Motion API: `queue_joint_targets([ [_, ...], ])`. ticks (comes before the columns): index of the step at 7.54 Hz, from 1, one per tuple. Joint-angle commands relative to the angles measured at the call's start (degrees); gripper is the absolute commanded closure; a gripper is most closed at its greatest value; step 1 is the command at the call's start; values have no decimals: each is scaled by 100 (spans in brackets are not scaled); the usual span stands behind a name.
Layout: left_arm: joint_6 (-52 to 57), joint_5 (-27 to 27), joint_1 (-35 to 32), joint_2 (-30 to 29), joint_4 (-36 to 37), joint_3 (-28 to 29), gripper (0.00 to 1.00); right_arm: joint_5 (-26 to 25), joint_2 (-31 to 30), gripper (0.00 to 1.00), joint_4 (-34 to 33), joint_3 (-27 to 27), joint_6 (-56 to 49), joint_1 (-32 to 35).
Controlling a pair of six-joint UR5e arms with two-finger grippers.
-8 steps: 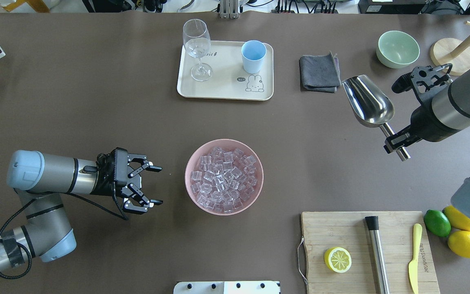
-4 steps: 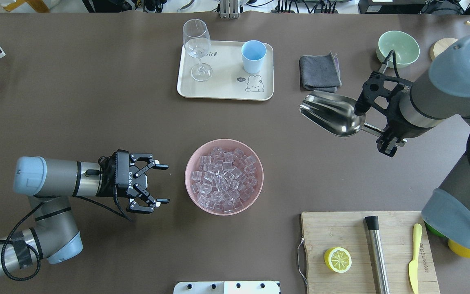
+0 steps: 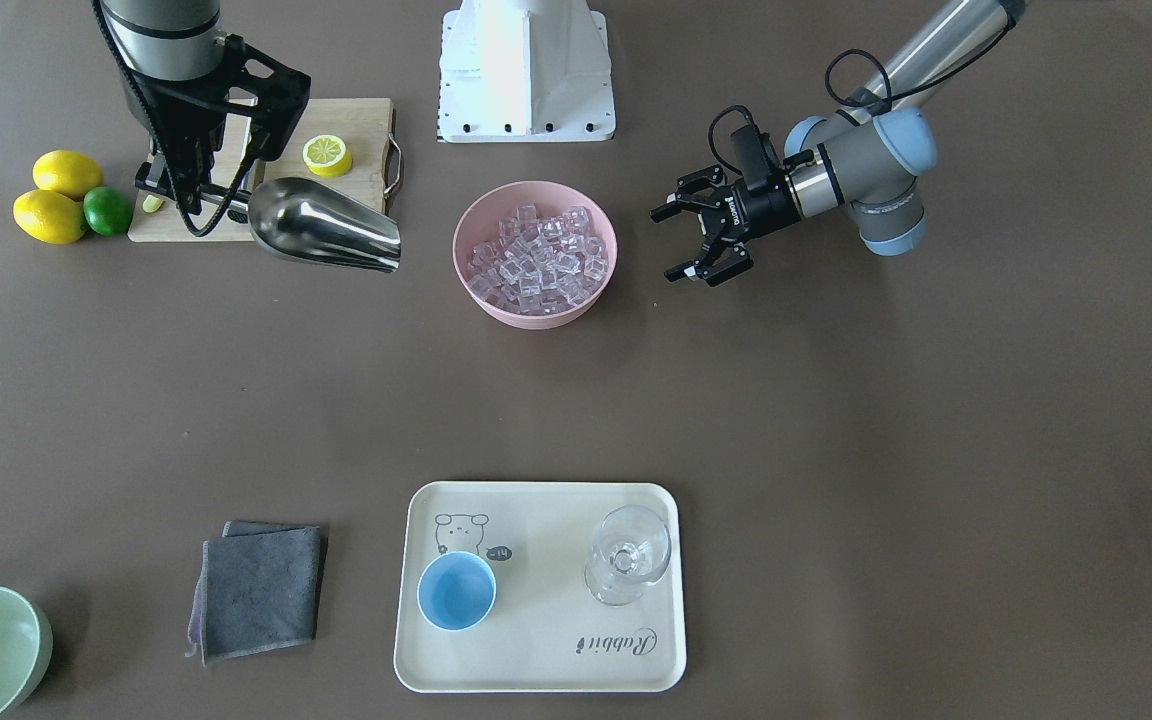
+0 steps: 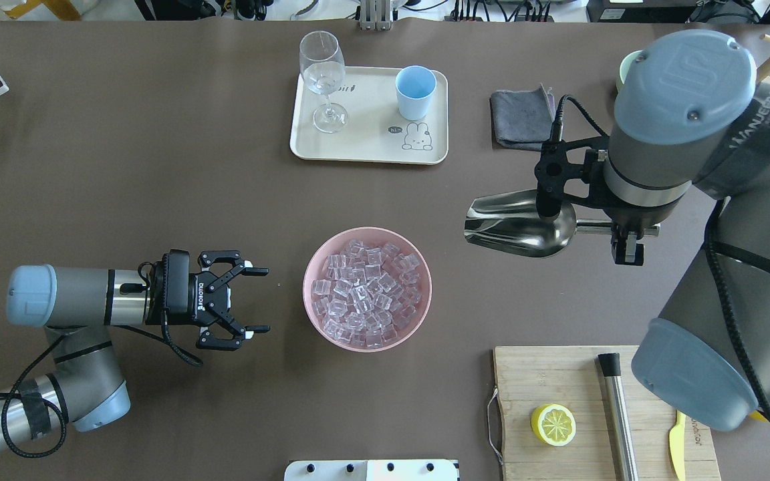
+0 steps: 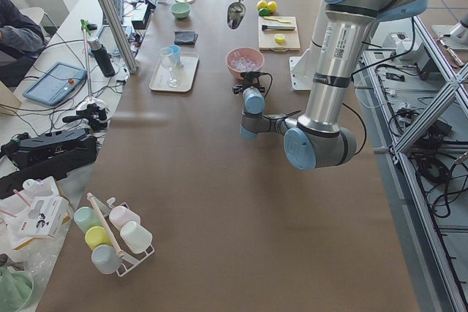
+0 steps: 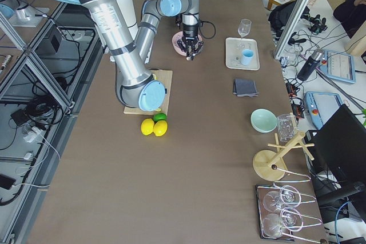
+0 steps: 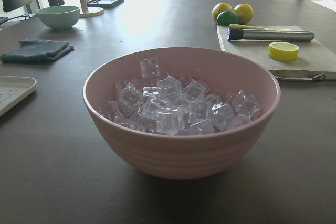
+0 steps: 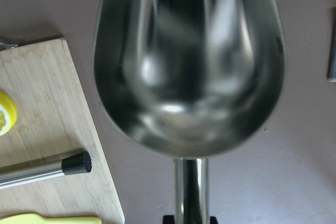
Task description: Put ice in cup with scoop
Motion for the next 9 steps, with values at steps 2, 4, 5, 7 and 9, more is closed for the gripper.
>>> queue_joint_targets([
  [2, -14, 70, 82, -114, -112, 224, 2, -252, 1932, 100, -2010, -1172, -1083, -208],
  [4, -32, 61, 73, -299, 194, 268, 2, -601, 2601, 100, -2351, -1886, -1085, -654],
  [5, -14, 52, 82, -361, 379, 268, 2, -708, 2640, 100, -2380, -2003, -1050, -796],
  [7, -5, 26, 91, -493, 731, 268, 2, -875, 2649, 100, -2380, -2162, -875, -1068],
  [9, 4, 26, 152, -642, 1074, 268, 2, -938, 2640, 100, -2398, -2162, -541, -1297],
])
